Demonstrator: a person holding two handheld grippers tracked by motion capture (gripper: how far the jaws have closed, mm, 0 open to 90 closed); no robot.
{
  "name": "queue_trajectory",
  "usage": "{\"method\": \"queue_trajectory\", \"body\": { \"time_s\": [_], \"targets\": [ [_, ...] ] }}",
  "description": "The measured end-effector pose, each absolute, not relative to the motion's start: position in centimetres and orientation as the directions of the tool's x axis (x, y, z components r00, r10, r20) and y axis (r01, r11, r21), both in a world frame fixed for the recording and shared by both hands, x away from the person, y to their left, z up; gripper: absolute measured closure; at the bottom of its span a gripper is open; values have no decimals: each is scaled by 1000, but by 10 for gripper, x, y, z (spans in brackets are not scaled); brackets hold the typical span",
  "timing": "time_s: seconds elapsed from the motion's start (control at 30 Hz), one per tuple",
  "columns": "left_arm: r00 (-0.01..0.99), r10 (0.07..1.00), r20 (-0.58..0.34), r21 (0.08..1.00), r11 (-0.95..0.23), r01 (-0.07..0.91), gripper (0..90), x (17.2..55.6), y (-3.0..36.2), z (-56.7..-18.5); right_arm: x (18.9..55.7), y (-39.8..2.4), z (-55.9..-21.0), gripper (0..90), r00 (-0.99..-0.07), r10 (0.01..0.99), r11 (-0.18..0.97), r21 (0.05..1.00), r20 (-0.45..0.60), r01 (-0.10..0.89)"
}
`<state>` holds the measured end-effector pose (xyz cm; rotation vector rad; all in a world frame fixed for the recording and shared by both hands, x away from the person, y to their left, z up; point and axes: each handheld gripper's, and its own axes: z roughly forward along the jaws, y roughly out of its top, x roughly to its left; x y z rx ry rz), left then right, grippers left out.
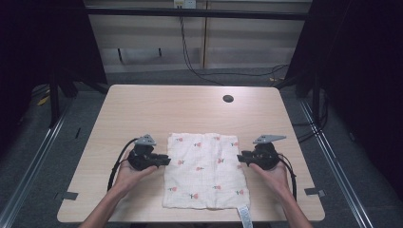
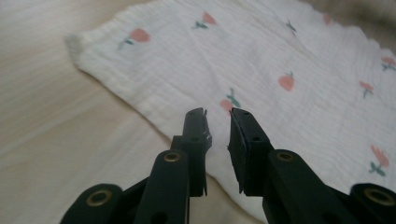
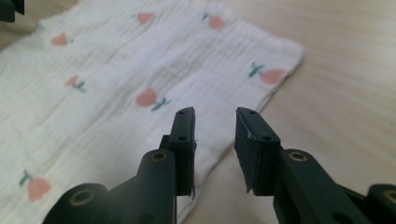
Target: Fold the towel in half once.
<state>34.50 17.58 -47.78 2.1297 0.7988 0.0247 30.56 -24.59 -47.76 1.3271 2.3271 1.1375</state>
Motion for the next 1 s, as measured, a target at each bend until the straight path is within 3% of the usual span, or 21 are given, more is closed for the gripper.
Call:
{"method": "queue_trajectory", "body": {
  "time_s": [0.3, 1.0],
  "targets": [
    [750, 614, -248, 713, -409, 570, 726, 366, 183, -476, 340, -262, -474, 674, -529, 830, 235, 750, 176, 618],
    [709, 646, -282, 707, -359, 609, 648, 402, 186, -483, 402, -243, -504, 662, -507, 848, 277, 684, 157, 675]
  ]
}}
